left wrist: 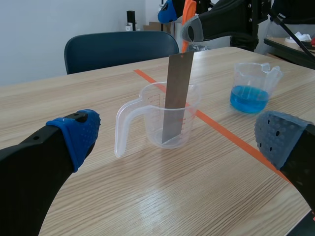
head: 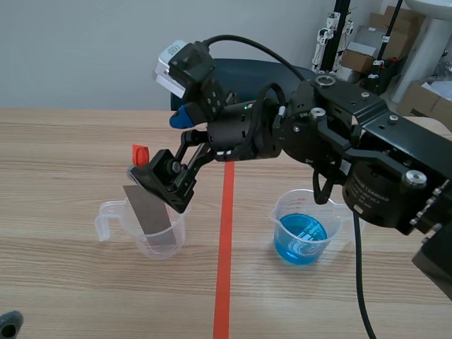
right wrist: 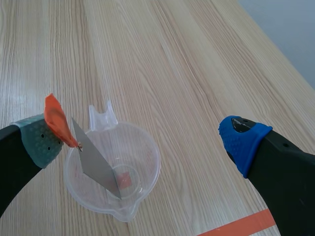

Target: Do the redox reaction experiment. return to the home posture

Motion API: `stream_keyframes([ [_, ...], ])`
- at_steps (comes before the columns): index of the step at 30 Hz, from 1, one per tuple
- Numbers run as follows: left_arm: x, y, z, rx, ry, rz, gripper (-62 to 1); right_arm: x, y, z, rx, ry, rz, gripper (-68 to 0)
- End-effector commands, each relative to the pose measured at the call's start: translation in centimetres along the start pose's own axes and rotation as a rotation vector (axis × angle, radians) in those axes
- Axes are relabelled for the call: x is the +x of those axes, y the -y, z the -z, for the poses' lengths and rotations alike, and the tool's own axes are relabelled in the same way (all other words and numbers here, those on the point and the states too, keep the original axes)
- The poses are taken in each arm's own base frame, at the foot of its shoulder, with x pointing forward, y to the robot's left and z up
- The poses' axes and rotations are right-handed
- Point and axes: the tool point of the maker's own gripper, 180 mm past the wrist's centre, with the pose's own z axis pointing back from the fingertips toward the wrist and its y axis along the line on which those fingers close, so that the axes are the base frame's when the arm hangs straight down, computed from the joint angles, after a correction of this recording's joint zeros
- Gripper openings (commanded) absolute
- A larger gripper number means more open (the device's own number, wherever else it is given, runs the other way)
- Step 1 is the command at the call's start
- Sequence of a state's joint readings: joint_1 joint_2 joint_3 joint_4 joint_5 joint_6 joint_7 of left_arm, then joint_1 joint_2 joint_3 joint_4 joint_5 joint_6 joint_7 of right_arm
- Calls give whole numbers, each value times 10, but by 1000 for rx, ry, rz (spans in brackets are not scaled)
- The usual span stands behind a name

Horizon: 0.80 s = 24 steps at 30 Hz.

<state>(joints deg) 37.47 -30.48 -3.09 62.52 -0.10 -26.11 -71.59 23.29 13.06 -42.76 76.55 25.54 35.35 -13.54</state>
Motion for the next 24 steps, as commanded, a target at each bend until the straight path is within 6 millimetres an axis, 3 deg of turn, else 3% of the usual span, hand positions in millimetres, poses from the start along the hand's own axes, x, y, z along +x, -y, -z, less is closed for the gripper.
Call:
stream_keyframes([
  [1, 9, 1, 3, 0, 39, -4, 14, 29, 4, -5, 0, 75, -29, 4],
  [5, 20, 4, 9, -32, 66, 6, 14, 46, 0, -12, 13, 120, -39, 4],
  [9, 49, 10, 18, -64, 131, -4, 14, 61, -5, -21, 31, 161, -44, 4],
  [20, 95, 64, 55, -229, 109, 44, 14, 90, -20, -57, 79, 222, -86, 4],
  [24, 108, 70, 65, -240, 127, 64, 14, 92, -20, -73, 72, 214, -100, 4],
])
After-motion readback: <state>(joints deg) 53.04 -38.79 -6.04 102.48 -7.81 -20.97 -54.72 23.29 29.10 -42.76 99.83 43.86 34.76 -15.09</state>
